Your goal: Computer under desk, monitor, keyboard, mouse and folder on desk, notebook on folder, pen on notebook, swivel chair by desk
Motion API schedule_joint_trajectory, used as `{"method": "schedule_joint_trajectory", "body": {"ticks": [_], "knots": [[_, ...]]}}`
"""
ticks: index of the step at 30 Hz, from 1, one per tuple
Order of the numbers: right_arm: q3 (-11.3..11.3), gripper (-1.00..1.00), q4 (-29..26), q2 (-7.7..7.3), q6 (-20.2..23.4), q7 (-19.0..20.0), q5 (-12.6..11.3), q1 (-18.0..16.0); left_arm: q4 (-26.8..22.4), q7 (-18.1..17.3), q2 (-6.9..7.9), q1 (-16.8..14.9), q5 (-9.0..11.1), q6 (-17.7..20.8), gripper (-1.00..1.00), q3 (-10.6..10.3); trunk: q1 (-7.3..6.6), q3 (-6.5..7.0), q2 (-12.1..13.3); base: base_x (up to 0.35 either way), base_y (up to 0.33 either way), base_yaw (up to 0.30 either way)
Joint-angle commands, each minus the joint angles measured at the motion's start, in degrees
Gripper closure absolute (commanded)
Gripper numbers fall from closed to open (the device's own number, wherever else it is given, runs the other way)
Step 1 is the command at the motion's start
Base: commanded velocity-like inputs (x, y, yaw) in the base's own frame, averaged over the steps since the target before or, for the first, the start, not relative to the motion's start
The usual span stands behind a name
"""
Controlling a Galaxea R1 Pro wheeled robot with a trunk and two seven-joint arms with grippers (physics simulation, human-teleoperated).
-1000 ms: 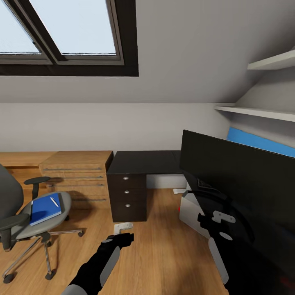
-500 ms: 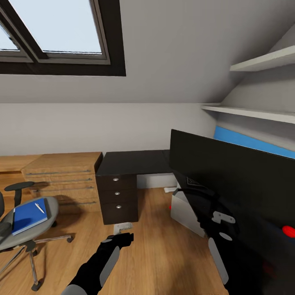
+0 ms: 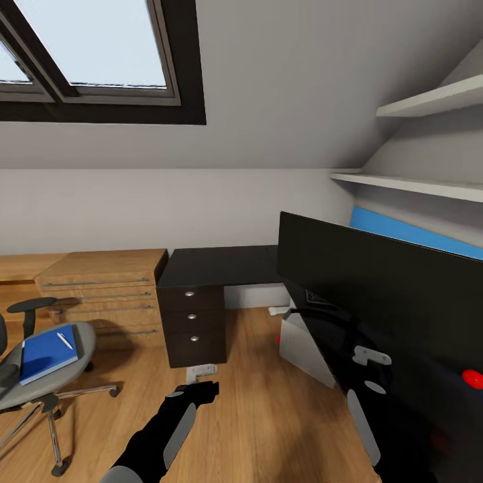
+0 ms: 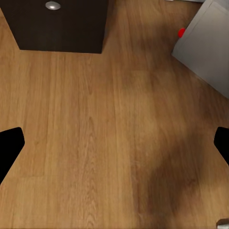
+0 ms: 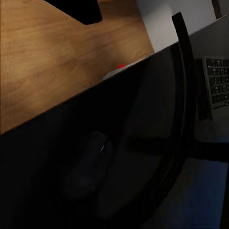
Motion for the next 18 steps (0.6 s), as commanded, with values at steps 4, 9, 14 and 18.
{"method": "schedule_joint_trajectory", "body": {"ticks": [4,9,14,18], "knots": [[-0.1,-1.0,0.8,-1.53,0.2,-0.2,-0.6,0.0,-0.1,0.6,0.0,0.0,0.6,0.2,-1.0,-0.2,0.0,-0.07,0.0,0.0,0.0,0.0],[-0.2,-1.0,3.9,-3.21,-0.7,-0.1,-0.6,-0.1,0.1,0.6,-0.06,0.0,0.5,0.2,-1.0,-0.2,0.0,-0.07,0.0,0.0,0.0,0.0],[-0.2,-1.0,6.8,-3.83,-3.8,-0.1,-0.5,-0.3,0.2,0.7,-0.08,0.0,0.5,0.2,-1.0,-0.3,0.0,-0.07,0.0,0.0,0.0,0.0],[-0.2,-1.0,8.5,-4.02,-4.5,-0.1,-0.5,-0.3,0.2,0.7,-0.08,0.0,0.5,0.2,-1.0,-0.3,0.0,-0.07,0.0,0.0,0.0,0.0]]}}
